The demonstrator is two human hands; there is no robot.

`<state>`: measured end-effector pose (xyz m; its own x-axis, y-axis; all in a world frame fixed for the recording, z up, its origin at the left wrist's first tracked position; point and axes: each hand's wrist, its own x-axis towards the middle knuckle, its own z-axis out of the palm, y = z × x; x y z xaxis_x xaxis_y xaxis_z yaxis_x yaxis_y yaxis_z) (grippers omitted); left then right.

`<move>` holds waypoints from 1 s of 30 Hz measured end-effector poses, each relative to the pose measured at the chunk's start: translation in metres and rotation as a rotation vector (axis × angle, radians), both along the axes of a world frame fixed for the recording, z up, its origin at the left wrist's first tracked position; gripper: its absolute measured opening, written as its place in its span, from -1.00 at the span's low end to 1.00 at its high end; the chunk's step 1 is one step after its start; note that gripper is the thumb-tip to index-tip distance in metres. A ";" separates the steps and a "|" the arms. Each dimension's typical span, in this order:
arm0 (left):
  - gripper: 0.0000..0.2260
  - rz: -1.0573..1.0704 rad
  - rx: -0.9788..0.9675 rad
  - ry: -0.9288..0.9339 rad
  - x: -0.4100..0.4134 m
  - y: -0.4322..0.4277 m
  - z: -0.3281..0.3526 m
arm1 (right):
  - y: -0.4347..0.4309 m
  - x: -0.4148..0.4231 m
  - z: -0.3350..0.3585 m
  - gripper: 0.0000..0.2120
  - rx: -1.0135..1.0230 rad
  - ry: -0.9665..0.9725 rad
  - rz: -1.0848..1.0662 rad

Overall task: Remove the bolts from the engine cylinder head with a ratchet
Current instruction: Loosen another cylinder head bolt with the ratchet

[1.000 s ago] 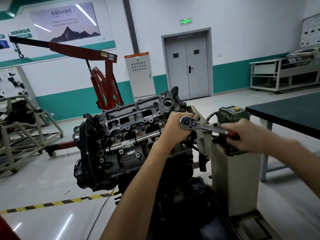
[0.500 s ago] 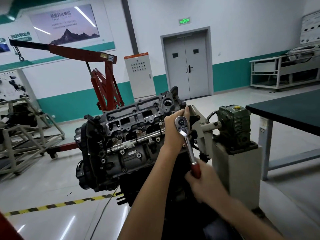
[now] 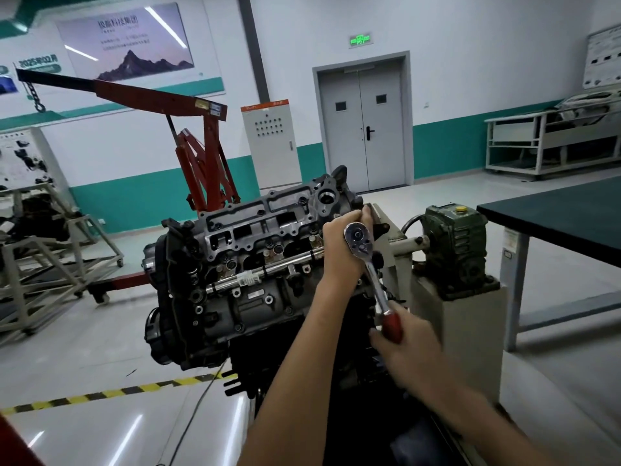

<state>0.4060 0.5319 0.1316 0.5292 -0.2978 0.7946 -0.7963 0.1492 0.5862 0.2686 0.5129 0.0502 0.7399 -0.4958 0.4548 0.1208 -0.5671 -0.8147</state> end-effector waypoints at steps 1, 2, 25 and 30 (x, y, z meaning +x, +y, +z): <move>-0.57 0.045 -0.023 0.006 -0.001 -0.002 -0.001 | 0.016 0.007 -0.006 -0.82 0.123 -0.023 0.041; -0.58 0.091 -0.034 0.008 -0.001 -0.004 -0.001 | 0.029 0.013 -0.009 -0.83 0.207 -0.036 0.089; -0.58 0.106 -0.050 0.018 0.000 -0.006 -0.001 | 0.022 0.015 -0.009 -0.65 0.232 -0.020 0.207; -0.57 -0.070 0.265 -0.087 0.007 0.014 0.010 | -0.072 -0.012 0.034 -0.75 -0.389 0.194 0.176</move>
<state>0.4126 0.5462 0.1417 0.4331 -0.5346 0.7257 -0.8387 0.0557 0.5417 0.2563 0.4412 0.0843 0.8871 -0.1749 0.4271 0.1092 -0.8196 -0.5624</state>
